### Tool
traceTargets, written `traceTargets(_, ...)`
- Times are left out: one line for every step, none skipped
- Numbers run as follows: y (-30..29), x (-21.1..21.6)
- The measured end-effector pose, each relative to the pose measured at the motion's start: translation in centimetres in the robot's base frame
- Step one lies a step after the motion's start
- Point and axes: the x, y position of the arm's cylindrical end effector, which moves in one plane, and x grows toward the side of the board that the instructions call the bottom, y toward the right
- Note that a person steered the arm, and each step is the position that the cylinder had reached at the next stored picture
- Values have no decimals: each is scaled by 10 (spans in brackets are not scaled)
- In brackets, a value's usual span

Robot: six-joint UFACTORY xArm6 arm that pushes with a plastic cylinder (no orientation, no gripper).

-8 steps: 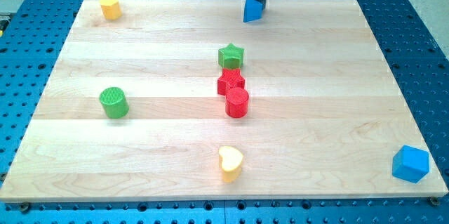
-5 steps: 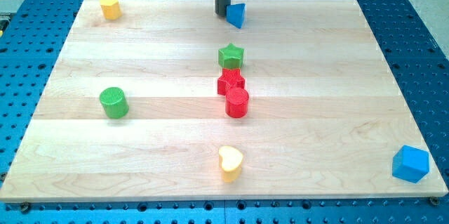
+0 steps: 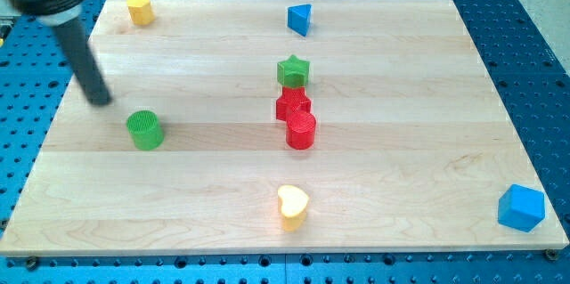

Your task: Place the green circle above the green star

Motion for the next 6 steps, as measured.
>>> traceTargets(-18,77)
traceTargets(44,90)
traceTargets(84,78)
traceTargets(100,55)
traceTargets(80,24)
traceTargets(44,15)
